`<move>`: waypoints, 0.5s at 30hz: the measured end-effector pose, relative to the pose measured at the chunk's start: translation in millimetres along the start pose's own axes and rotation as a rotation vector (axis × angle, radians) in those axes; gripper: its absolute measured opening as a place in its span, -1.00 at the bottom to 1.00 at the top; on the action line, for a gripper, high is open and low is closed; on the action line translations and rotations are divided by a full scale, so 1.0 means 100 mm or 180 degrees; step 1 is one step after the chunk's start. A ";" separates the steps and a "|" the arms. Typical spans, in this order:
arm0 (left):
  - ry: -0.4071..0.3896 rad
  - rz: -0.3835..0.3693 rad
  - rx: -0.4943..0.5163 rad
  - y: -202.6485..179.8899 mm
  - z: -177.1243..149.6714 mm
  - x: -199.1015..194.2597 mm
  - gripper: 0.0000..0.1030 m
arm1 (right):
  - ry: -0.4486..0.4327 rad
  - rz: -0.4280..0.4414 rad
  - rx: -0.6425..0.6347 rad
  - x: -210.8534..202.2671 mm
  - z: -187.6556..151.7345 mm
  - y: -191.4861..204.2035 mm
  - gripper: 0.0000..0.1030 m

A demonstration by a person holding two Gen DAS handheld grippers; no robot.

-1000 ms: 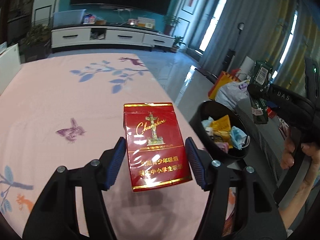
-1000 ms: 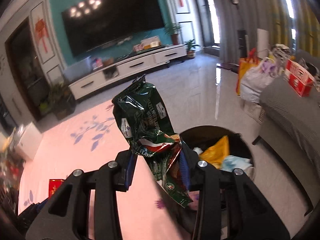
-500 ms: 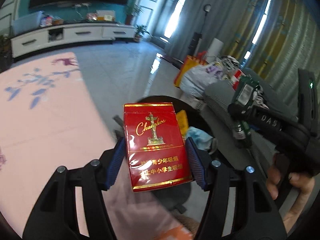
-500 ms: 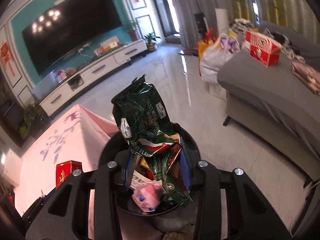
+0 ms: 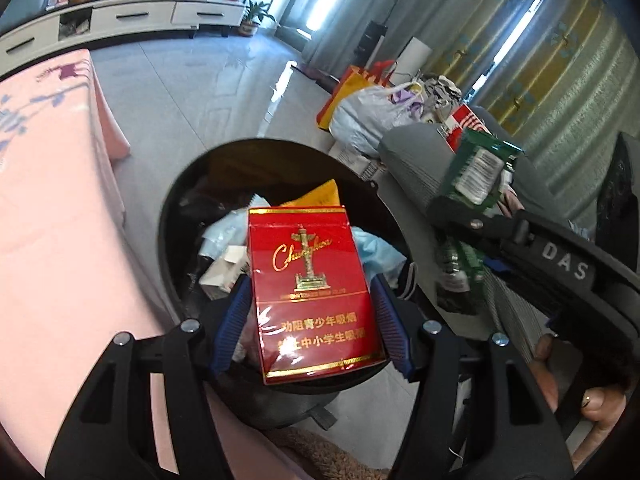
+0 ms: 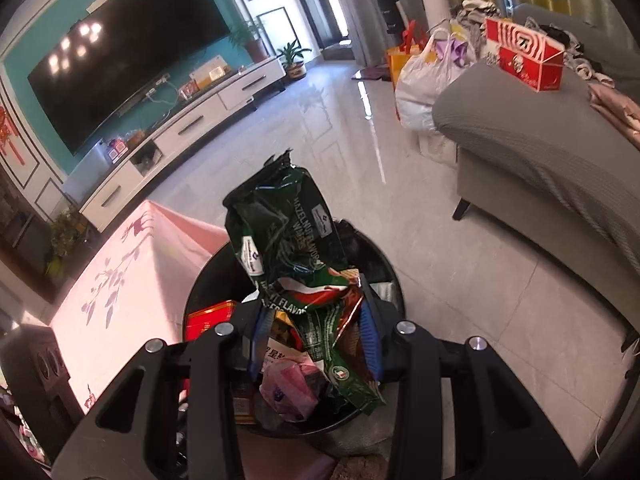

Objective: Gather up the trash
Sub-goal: 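Open the left tool over the bin while the right tool releases the green wrapper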

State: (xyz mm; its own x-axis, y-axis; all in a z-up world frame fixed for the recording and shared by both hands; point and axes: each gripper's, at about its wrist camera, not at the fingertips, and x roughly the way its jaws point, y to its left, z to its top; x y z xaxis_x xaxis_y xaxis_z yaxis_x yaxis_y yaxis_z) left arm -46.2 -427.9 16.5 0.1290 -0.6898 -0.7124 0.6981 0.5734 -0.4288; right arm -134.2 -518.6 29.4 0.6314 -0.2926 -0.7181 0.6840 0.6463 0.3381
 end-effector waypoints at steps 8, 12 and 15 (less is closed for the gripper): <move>0.0077 0.0044 -0.0004 -0.03 0.02 0.17 0.20 | 0.0282 0.0090 0.0072 0.30 0.00 -0.03 -0.23; 0.0088 0.0074 -0.0035 0.00 0.06 0.24 0.19 | 0.0418 0.0069 0.0142 0.46 -0.02 -0.06 -0.23; 0.0129 0.0070 -0.0023 -0.02 0.08 0.30 0.18 | 0.0485 -0.0047 0.0188 0.53 -0.03 -0.09 -0.23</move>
State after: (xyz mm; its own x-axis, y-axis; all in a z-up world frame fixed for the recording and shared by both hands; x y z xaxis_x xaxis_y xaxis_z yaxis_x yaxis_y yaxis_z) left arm -38.2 -452.9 0.4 0.1155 -0.6588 -0.7434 0.6904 0.5914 -0.4167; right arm -107.8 -537.5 -13.7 0.5616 -0.1886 -0.8056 0.7159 0.5989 0.3588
